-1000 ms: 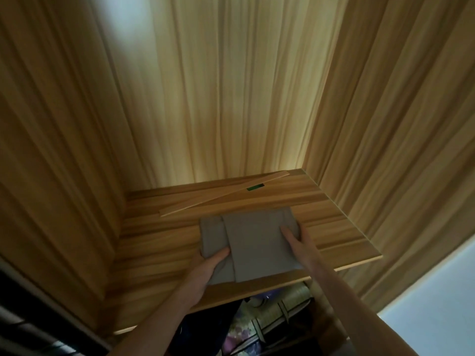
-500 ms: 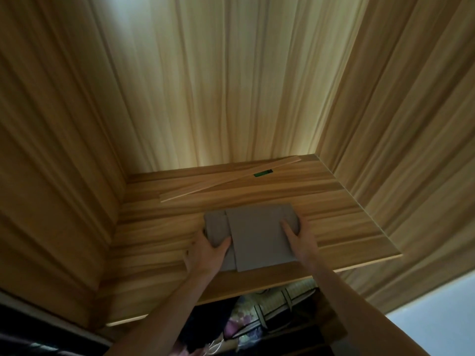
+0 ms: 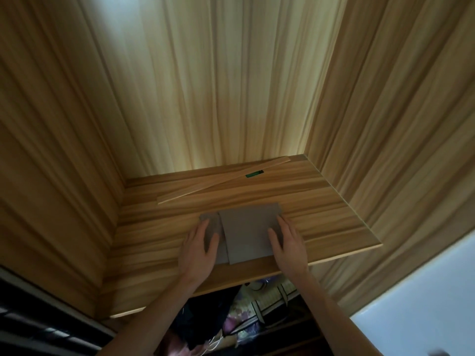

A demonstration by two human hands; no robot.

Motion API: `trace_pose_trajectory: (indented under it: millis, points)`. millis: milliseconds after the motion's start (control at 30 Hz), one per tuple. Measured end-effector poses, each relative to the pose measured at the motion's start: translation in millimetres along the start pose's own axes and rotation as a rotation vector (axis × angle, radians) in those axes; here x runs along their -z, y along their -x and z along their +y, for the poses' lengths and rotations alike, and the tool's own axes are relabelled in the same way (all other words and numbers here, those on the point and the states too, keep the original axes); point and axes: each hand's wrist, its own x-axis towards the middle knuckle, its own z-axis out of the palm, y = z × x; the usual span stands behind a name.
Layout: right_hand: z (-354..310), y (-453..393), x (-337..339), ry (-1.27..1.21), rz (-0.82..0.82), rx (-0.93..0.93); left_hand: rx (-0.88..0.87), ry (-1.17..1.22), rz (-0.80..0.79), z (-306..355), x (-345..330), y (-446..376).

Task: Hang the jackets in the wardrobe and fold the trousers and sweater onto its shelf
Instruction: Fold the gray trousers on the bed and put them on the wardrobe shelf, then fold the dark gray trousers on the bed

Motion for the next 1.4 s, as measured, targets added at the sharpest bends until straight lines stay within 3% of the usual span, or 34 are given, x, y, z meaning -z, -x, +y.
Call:
trace_pose_trajectory:
  millis: [300, 667, 1033, 1400]
  points:
    - [-60.4, 55.0, 38.0, -0.033, 0.130, 0.137, -0.301, -0.125, 0.017, 11.3, 48.4, 40.9]
    - [-117.8, 148.3, 69.8, 0.240, 0.252, 0.118, -0.570, -0.108, 0.020, 20.7, 98.9, 80.1]
    - [-168.2, 287.5, 64.2, 0.454, 0.485, -0.180, -0.828, 0.056, -0.181, 9.5, 108.8, 148.4]
    - [-188.9, 483.3, 84.9, 0.511, 0.737, -0.607, -1.130, 0.189, -0.399, 40.5, 81.3, 286.5]
